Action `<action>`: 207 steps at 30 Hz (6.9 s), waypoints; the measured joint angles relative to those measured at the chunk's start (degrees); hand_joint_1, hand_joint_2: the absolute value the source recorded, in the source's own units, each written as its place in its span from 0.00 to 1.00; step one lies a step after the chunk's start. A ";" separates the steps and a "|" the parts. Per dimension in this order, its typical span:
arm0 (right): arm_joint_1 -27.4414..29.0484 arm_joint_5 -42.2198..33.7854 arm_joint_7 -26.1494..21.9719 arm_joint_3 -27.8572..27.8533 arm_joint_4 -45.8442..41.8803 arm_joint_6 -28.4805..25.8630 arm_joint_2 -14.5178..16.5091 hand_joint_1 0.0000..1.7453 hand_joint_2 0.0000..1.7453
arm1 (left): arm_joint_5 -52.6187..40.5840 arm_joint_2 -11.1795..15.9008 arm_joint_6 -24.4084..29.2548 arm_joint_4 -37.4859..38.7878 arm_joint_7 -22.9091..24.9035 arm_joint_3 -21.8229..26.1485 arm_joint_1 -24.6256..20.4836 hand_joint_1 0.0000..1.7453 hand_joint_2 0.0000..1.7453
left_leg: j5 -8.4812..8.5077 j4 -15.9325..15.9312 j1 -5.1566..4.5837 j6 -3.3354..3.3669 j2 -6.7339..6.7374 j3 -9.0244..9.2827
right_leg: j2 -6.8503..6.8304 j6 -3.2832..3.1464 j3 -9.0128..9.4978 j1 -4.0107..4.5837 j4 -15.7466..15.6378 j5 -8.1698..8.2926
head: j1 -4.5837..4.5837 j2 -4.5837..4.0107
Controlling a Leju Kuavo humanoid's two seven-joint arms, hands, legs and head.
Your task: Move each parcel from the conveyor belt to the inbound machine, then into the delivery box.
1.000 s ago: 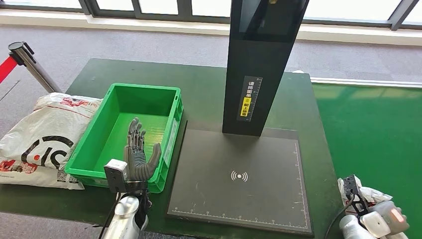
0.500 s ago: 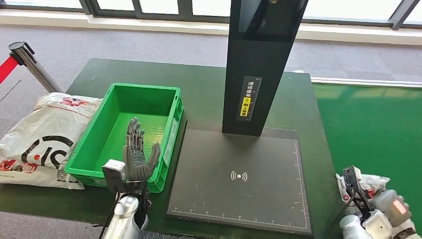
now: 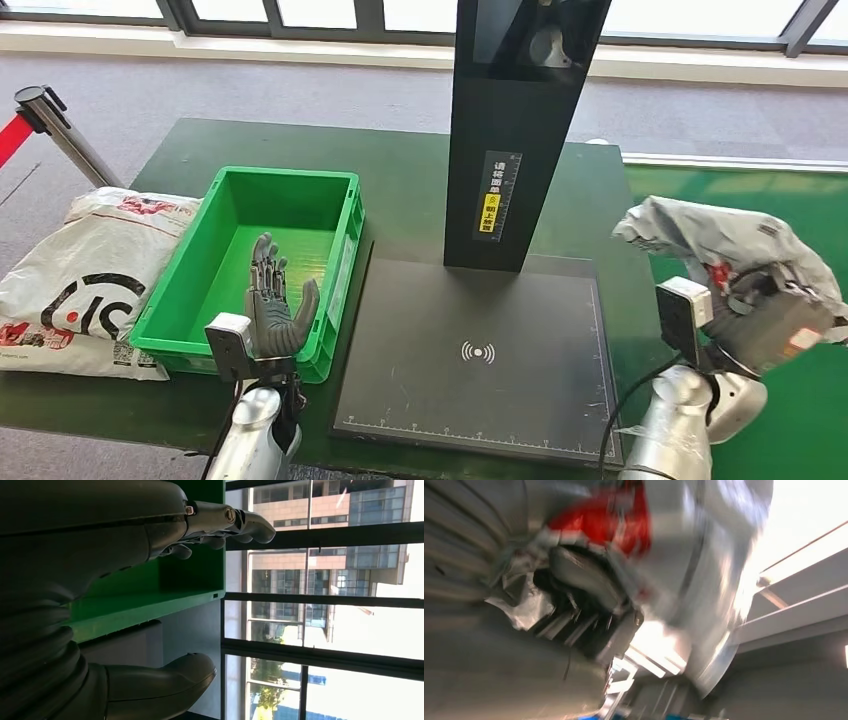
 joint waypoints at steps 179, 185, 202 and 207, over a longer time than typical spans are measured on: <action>6.79 -27.34 0.27 27.14 2.24 -0.02 -4.14 0.00 1.00 | -31.92 -3.83 20.32 18.52 22.88 -34.36 -20.25 0.00 1.00 | 0.12 0.09 -0.04 0.00 -0.05 -0.48 | 0.02 0.06 -0.41 -0.04 0.01 0.24 | 0.01 0.00; 6.46 -28.83 0.27 26.15 2.80 -0.01 -4.10 0.00 1.00 | -27.23 -4.10 19.86 25.93 26.58 -48.51 -23.83 0.00 1.00 | 0.08 0.07 -0.04 -0.01 -0.05 -0.50 | 0.04 0.05 -0.45 -0.04 0.01 0.22 | 0.00 0.00; 5.39 -33.87 0.22 26.02 4.81 -0.01 -4.46 0.00 1.00 | -23.16 -4.20 -2.70 36.97 39.26 -70.82 -25.25 0.00 1.00 | 0.05 0.02 -0.03 0.00 -0.15 -0.41 | -0.06 0.04 -0.24 -0.03 0.00 0.12 | 0.02 0.00; 4.76 -33.66 0.22 26.02 5.38 0.00 -4.56 0.00 1.00 | -23.27 -4.24 -6.50 37.06 40.74 -74.34 -26.27 1.00 1.00 | -0.01 0.02 -0.03 0.07 -0.21 -0.09 | -0.15 0.09 0.15 -0.02 -0.02 0.04 | 0.01 0.00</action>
